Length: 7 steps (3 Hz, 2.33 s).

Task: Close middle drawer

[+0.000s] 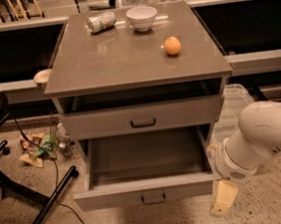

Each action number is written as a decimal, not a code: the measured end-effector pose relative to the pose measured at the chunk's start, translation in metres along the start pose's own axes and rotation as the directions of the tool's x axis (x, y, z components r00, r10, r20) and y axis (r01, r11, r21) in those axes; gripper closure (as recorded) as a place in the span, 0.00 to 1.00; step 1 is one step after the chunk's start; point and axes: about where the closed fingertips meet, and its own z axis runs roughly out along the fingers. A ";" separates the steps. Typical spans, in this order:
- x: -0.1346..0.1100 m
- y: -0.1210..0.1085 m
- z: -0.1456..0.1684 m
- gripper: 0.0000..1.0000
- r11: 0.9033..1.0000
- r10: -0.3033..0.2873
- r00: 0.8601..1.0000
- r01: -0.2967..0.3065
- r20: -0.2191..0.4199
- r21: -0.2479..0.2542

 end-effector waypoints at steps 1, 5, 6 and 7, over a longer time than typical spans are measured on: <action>0.007 0.003 0.038 0.00 0.998 -0.045 0.999 0.045 0.017 -0.042; 0.048 -0.013 0.204 0.65 0.984 -0.116 0.992 0.121 0.046 -0.130; 0.047 -0.035 0.229 0.88 0.988 -0.108 0.991 0.116 0.076 -0.106; 0.046 -0.037 0.234 1.00 0.988 -0.104 0.991 0.112 0.082 -0.106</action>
Offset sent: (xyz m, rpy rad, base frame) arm -0.0141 0.0096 -0.1520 0.0697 0.0892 0.1675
